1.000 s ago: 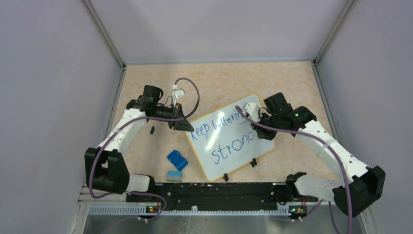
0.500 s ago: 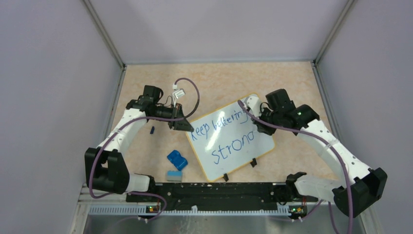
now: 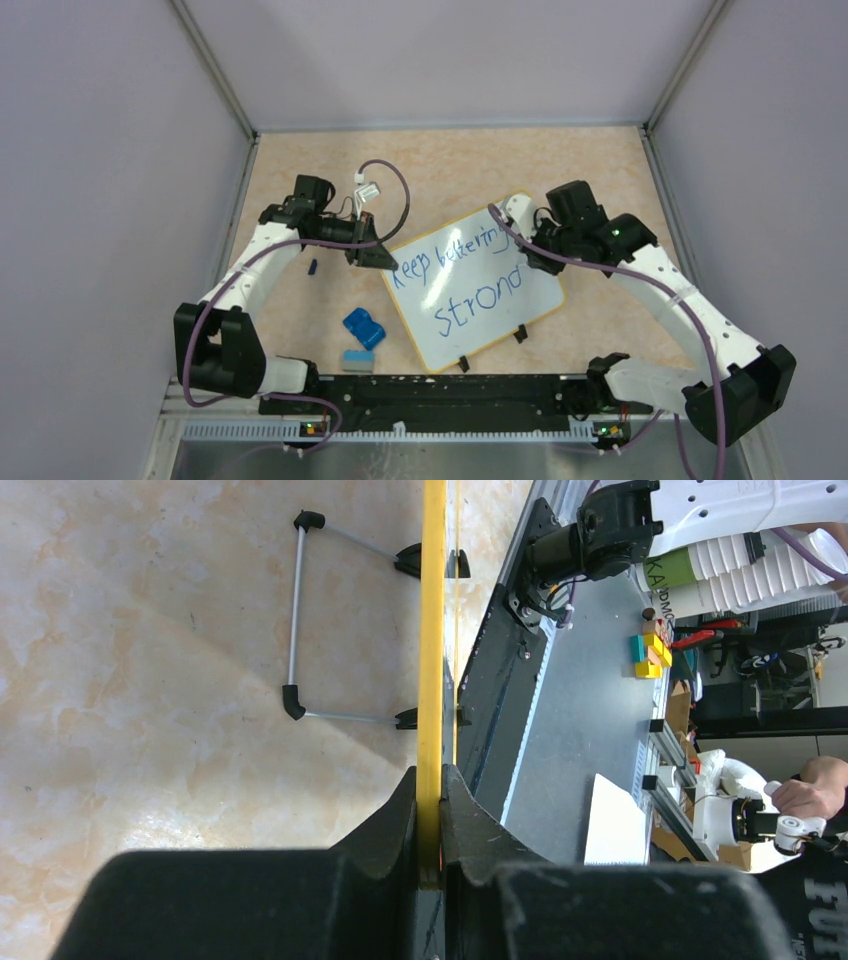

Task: Write a sentence on the whiteboard

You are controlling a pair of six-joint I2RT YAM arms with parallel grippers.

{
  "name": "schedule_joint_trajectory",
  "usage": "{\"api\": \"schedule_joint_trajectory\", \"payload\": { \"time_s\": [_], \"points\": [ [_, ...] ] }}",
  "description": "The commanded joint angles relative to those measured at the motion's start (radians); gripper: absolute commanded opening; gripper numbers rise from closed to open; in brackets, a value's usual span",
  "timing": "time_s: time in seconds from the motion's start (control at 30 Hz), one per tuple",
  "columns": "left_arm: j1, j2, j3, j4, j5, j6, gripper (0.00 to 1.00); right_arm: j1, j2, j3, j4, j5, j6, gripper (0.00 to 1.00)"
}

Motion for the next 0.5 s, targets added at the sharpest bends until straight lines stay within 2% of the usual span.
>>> {"api": "schedule_joint_trajectory", "payload": {
  "time_s": [0.0,0.47],
  "points": [
    [-0.019,0.024,-0.018,0.025,-0.089,0.069,0.0,-0.01,-0.014,-0.007,-0.005,0.006,-0.03,0.0],
    [-0.019,0.023,-0.021,0.03,-0.087,0.067,0.0,-0.007,-0.021,-0.076,-0.052,-0.022,-0.057,0.0]
  ]
}}
